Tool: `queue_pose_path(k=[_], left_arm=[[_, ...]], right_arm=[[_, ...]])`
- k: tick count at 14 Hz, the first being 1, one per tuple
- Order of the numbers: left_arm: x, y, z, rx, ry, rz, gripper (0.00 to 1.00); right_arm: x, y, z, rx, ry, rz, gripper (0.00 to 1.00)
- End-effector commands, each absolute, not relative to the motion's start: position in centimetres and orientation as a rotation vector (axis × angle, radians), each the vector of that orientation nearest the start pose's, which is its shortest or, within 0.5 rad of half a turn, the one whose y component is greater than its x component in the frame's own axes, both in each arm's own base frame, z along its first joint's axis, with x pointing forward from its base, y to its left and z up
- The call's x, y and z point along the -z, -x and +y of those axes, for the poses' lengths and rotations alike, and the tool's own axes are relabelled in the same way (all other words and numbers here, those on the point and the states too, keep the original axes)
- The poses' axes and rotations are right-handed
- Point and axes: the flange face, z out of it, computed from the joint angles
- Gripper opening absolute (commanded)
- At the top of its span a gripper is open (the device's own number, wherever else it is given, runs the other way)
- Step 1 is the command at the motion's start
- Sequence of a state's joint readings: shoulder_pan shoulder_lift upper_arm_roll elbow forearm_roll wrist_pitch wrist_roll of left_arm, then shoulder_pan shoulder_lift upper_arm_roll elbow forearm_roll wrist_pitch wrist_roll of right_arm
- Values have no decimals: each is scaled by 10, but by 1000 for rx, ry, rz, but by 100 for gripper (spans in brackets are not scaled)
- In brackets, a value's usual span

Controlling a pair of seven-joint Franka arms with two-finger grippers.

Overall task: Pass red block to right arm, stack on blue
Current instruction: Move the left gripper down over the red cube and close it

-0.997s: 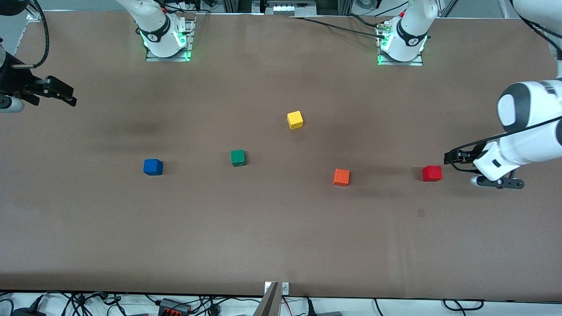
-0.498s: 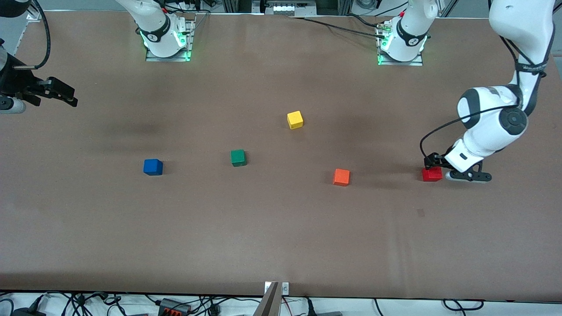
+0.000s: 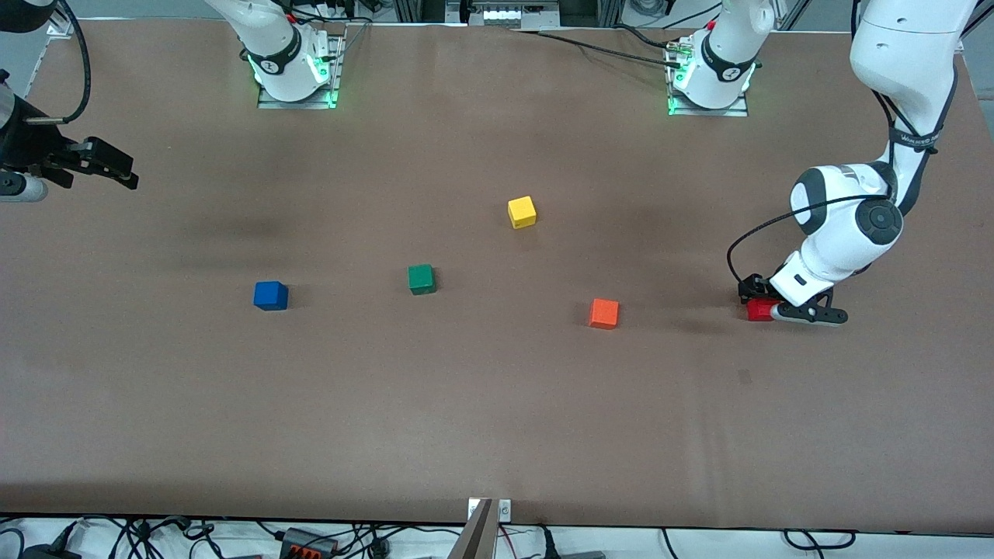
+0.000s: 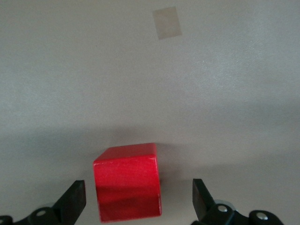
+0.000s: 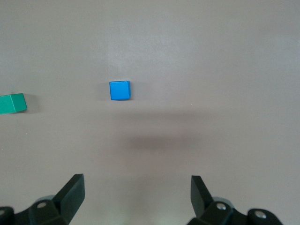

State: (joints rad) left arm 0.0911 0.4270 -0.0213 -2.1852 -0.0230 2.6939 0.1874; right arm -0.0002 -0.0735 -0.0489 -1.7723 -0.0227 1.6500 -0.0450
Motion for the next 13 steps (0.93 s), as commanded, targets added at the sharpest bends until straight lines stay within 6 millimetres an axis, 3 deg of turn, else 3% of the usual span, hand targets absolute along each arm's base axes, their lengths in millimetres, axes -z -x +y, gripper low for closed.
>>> queue_pose_path(k=[1, 4, 7, 9, 13], left_arm=[[-191, -570, 43, 163, 3140, 179, 86], [-187, -575, 50, 163, 3142, 140, 49], [-186, -575, 51, 160, 3142, 147, 26], [-195, -579, 52, 184, 3138, 154, 23], [-257, -596, 46, 141, 3125, 368, 20]], right_arm=[[-573, -530, -28, -82, 3163, -13, 100], [-571, -533, -27, -84, 3159, -14, 100], [-562, -537, -23, -109, 3142, -26, 100], [-559, -540, -17, -115, 3111, -27, 100], [-537, -549, 2, -172, 3014, -20, 100]])
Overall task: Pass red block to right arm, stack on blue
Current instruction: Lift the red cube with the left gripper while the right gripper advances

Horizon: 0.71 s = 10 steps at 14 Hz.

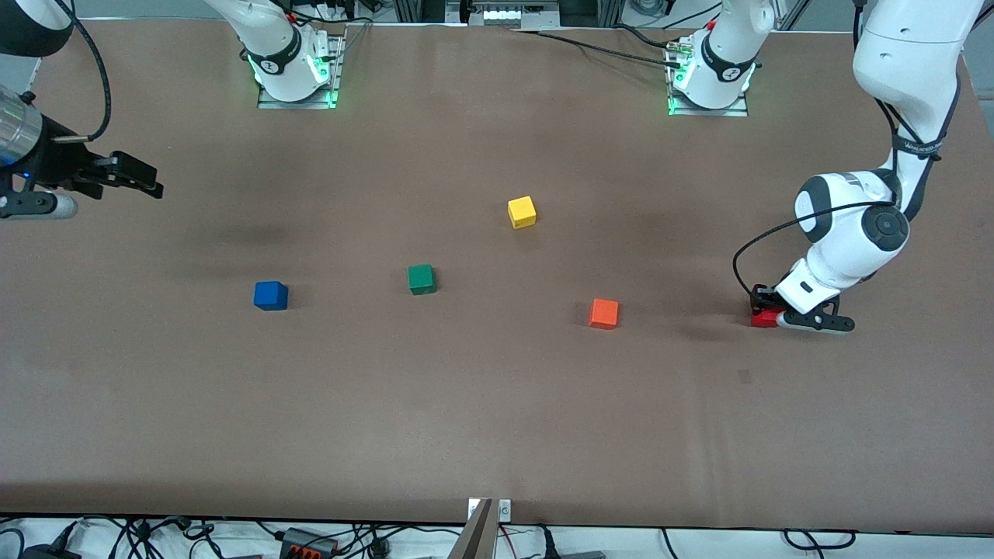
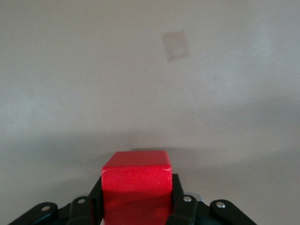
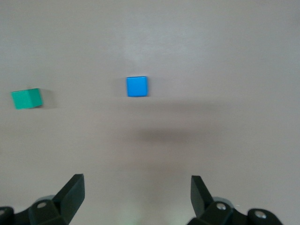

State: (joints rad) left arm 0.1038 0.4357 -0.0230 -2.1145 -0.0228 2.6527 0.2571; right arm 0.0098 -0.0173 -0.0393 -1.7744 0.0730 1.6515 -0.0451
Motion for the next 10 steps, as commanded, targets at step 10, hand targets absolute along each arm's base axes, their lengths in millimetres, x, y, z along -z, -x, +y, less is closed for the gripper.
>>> queue_pose_path(k=[10], left_arm=[[-407, -619, -59, -502, 3155, 836, 11]], right_arm=[[-474, -588, 96, -304, 2393, 72, 100]])
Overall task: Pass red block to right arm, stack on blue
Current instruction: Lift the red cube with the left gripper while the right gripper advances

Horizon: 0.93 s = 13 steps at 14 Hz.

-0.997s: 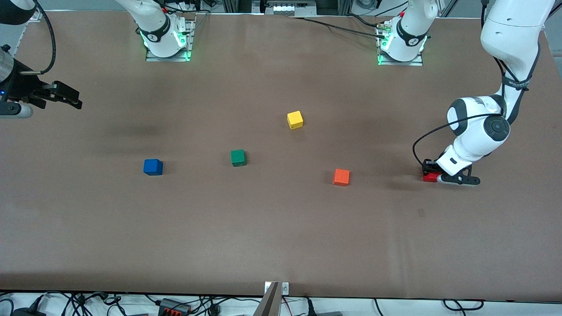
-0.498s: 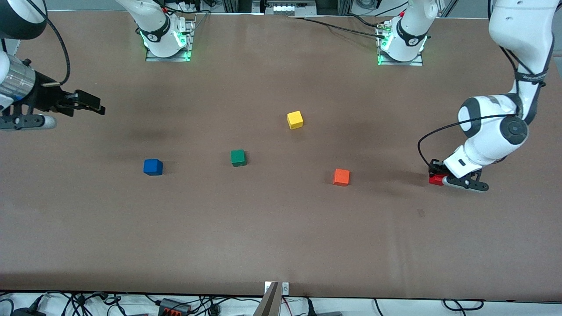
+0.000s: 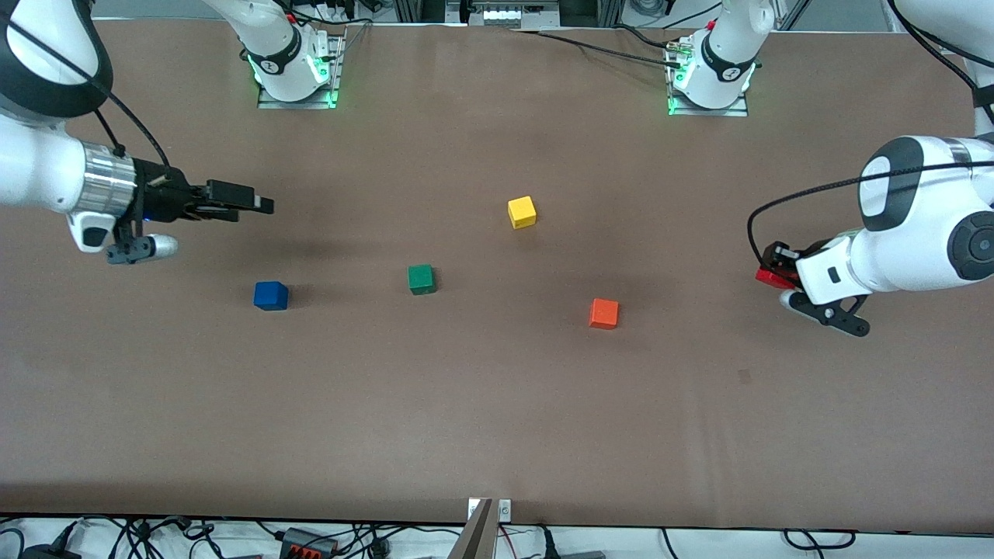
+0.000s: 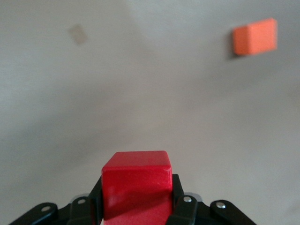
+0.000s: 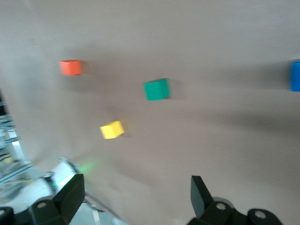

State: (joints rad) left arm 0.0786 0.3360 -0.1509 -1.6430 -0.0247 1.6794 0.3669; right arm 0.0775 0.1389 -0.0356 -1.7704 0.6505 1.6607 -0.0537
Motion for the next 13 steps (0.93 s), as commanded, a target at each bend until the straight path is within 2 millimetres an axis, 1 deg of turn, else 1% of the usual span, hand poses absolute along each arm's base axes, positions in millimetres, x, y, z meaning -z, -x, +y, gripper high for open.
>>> queue_pose_path(k=[1, 2, 3, 4, 5, 6, 7, 8, 9, 10, 11, 12, 13], left_arm=[[-416, -619, -77, -472, 3153, 928, 10], [-427, -619, -97, -429, 3145, 1077, 8], [-433, -618, -118, -385, 3118, 1301, 7], [-434, -618, -129, -339, 3116, 1459, 7], [-429, -621, -138, -266, 3114, 1674, 7], [-416, -627, -152, -134, 3091, 1932, 7], [-409, -630, -160, 31, 3055, 2107, 7], [-401, -633, -170, 147, 2978, 2268, 7], [-396, -635, -185, 313, 2886, 2454, 7], [-396, -637, -197, 551, 2832, 2582, 7], [-391, -637, -212, 765, 2761, 2690, 6], [-397, -636, -226, 947, 2703, 2756, 6], [-402, -636, -232, 1061, 2674, 2776, 5]], right_arm=[[-473, -590, 103, -309, 2330, 89, 100], [-468, -593, 106, -317, 2285, 110, 100], [-470, -595, 112, -312, 2256, 112, 100], [-471, -595, 123, -315, 2240, 108, 100], [-467, -598, 128, -314, 2210, 122, 100], [-458, -601, 131, -326, 2165, 143, 100], [-448, -606, 134, -346, 2096, 166, 100], [-442, -608, 135, -358, 2050, 186, 100], [-434, -611, 134, -365, 2032, 197, 100], [-426, -613, 136, -366, 2007, 195, 100], [-419, -615, 138, -366, 1965, 195, 100], [-411, -617, 141, -383, 1921, 203, 100], [-403, -619, 143, -398, 1878, 221, 100]])
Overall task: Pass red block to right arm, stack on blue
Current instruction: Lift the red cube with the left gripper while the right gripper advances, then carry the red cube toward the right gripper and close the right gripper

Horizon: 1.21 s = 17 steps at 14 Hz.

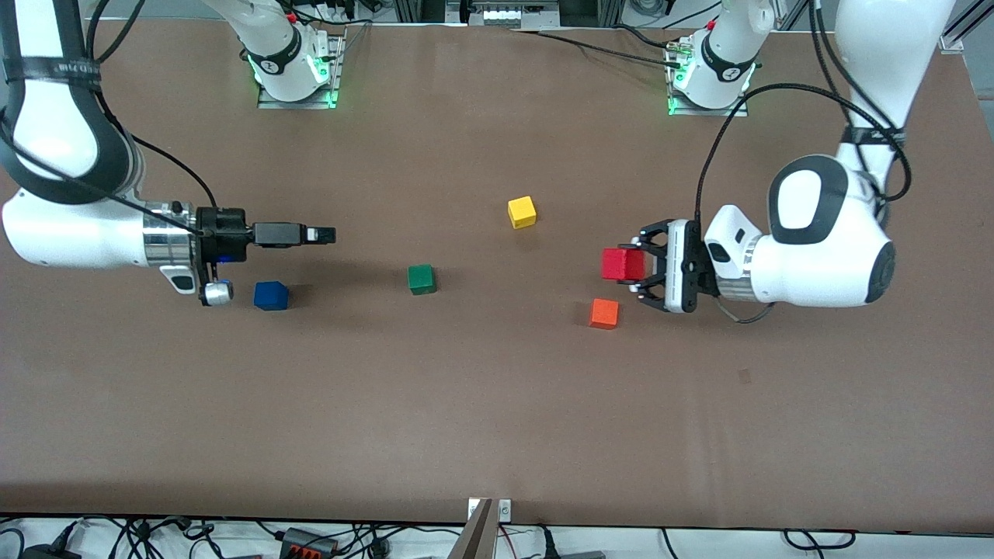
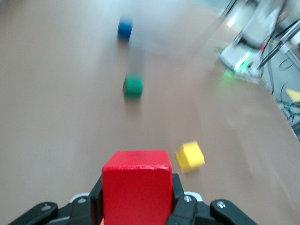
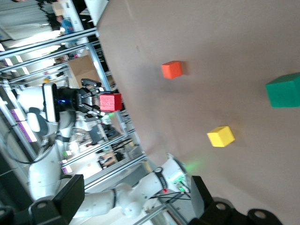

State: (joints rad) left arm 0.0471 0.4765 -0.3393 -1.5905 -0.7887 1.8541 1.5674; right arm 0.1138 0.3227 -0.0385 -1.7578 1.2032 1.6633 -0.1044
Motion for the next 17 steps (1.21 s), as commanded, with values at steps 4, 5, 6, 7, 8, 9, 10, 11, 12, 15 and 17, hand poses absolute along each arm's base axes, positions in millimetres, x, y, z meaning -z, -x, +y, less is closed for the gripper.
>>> queue_pose_path(k=[4, 5, 6, 7, 8, 9, 10, 11, 12, 15, 17], left_arm=[[-420, -626, -289, -882, -1453, -1487, 5], [-428, -622, -306, -934, -1453, -1478, 5], [-428, -620, -316, -983, -1476, -1463, 5], [-429, -619, -324, -1034, -1481, -1421, 5], [-424, -616, -336, -1067, -1463, -1370, 5], [-420, -614, -344, -1112, -1434, -1327, 5], [-417, -612, -349, -1163, -1409, -1277, 5], [-413, -610, -357, -1206, -1397, -1242, 5], [-409, -608, -362, -1242, -1392, -1208, 5], [-392, -602, -380, -1271, -1374, -1131, 6], [-386, -598, -385, -1312, -1403, -1116, 6]], right_arm=[[-390, -622, 153, -398, 1806, 211, 100], [-388, -621, 156, -382, 1805, 179, 100], [-376, -622, 159, -378, 1798, 160, 100], [-373, -622, 163, -380, 1763, 150, 100], [-375, -621, 165, -380, 1718, 126, 100], [-369, -622, 167, -372, 1677, 121, 100], [-364, -624, 169, -365, 1649, 131, 100], [-365, -624, 170, -364, 1634, 131, 100], [-365, -624, 170, -364, 1631, 132, 100], [-359, -621, 184, -340, 1618, 73, 100], [-359, -618, 199, -354, 1606, 67, 100]])
